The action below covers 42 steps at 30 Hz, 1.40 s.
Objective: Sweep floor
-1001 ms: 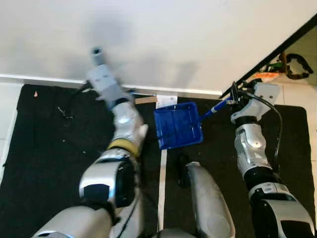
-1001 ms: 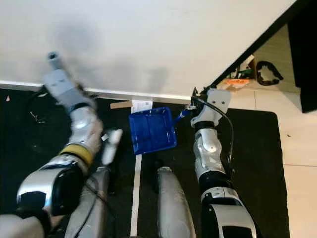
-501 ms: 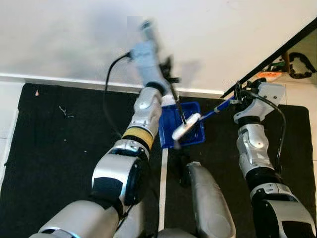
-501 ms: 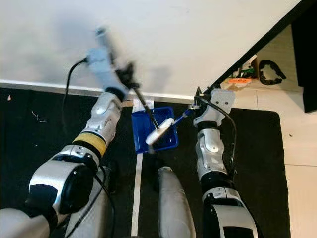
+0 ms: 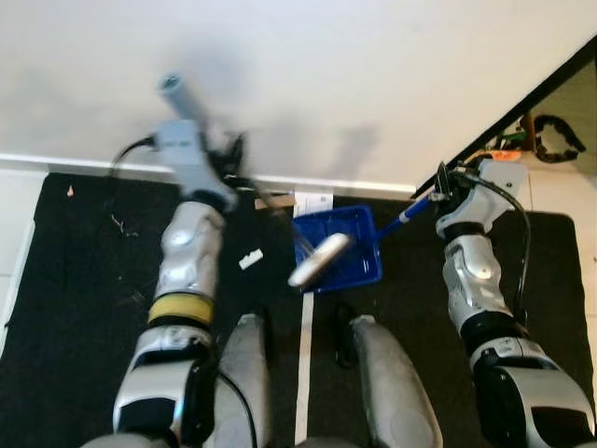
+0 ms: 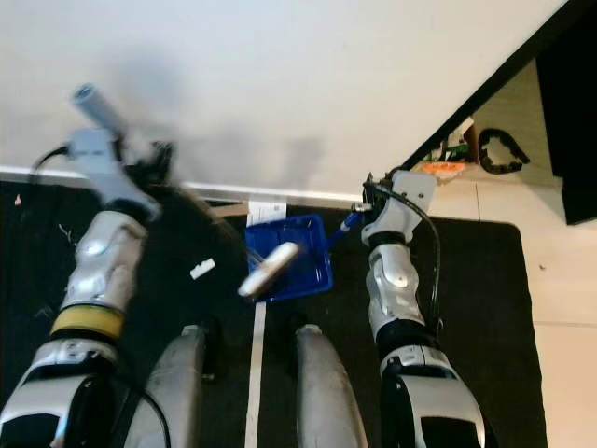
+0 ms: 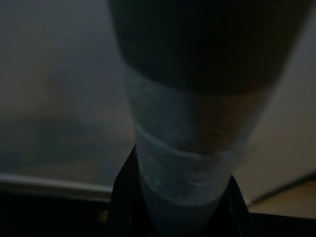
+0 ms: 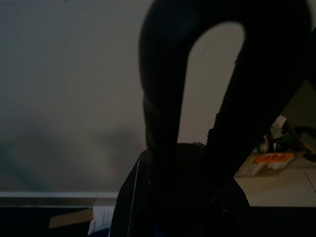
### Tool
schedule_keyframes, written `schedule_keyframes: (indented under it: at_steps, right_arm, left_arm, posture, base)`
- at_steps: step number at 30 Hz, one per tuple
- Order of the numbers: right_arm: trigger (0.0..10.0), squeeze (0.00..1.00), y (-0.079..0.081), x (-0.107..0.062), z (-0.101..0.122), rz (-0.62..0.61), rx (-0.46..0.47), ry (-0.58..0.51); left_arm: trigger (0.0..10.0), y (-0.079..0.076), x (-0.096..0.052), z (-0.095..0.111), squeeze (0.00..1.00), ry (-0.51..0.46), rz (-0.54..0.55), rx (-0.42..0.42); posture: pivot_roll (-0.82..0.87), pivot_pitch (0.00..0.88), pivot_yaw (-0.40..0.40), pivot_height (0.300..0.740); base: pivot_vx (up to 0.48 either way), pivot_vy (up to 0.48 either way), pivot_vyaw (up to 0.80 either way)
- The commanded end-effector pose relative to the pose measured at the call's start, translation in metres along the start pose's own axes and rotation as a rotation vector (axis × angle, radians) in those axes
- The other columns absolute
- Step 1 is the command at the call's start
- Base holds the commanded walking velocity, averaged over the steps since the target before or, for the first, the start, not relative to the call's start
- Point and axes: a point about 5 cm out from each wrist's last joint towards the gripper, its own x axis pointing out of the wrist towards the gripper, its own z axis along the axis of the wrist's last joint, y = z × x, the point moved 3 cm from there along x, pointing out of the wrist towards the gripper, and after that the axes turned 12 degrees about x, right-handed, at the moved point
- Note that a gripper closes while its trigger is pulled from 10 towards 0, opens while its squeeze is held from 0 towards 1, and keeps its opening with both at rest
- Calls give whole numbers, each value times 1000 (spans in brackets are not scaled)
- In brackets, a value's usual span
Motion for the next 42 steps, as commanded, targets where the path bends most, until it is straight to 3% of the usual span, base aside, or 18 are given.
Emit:
schedule_keyframes:
  at_steps: [1, 3, 4, 5, 7, 8, 18, 24, 29, 42]
  right_arm:
    - [10000, 0, -12, -19, -38, -45, 14, 174]
    - [10000, 0, -12, -19, -39, -43, 16, 180]
    - [10000, 0, -10, -18, -40, -43, 17, 185]
    - [10000, 0, -10, -18, -40, -43, 17, 185]
    - [10000, 0, -10, -18, -40, -44, 19, 185]
    - [10000, 0, -10, -19, -41, -49, 25, 184]
    - [10000, 0, -14, -21, -43, -66, 31, 187]
    - [10000, 0, -14, -20, -42, -74, 37, 182]
    - [10000, 0, -10, -19, -42, -58, 36, 181]
    - [10000, 0, -14, -27, -46, -69, 73, 174]
  left_arm:
    - [10000, 13, -12, 1, 0, -23, 49, 26]
    - [10000, 15, -15, 0, 0, -22, 62, 14]
    - [10000, 16, -19, 1, 0, -27, 79, -64]
    - [10000, 16, -19, 1, 0, -27, 79, -64]
    - [10000, 15, -21, 2, 0, -28, 48, 17]
    - [10000, 18, -23, -1, 0, -20, 60, 111]
    - [10000, 34, -18, -8, 0, 5, 190, 210]
    - [10000, 35, -13, -11, 0, 22, 175, 281]
    - [10000, 37, -10, -17, 0, 31, 168, 388]
    - [10000, 32, -3, -26, 0, 68, 155, 443]
  posture:
    - [71, 162, -46, 740]
    - [70, 160, -45, 740]
    - [71, 163, -45, 740]
    - [71, 163, -45, 740]
    - [76, 168, -45, 740]
    - [73, 158, -46, 740]
    - [56, 188, -50, 740]
    - [50, 217, -47, 740]
    - [48, 231, -55, 740]
    - [13, 249, -39, 740]
  base:
    - [0, 0, 0]
    - [0, 0, 0]
    - [0, 0, 0]
    - [0, 0, 0]
    - [0, 0, 0]
    - [0, 0, 0]
    - [0, 0, 0]
    - [0, 0, 0]
    - [0, 0, 0]
    - [0, 0, 0]
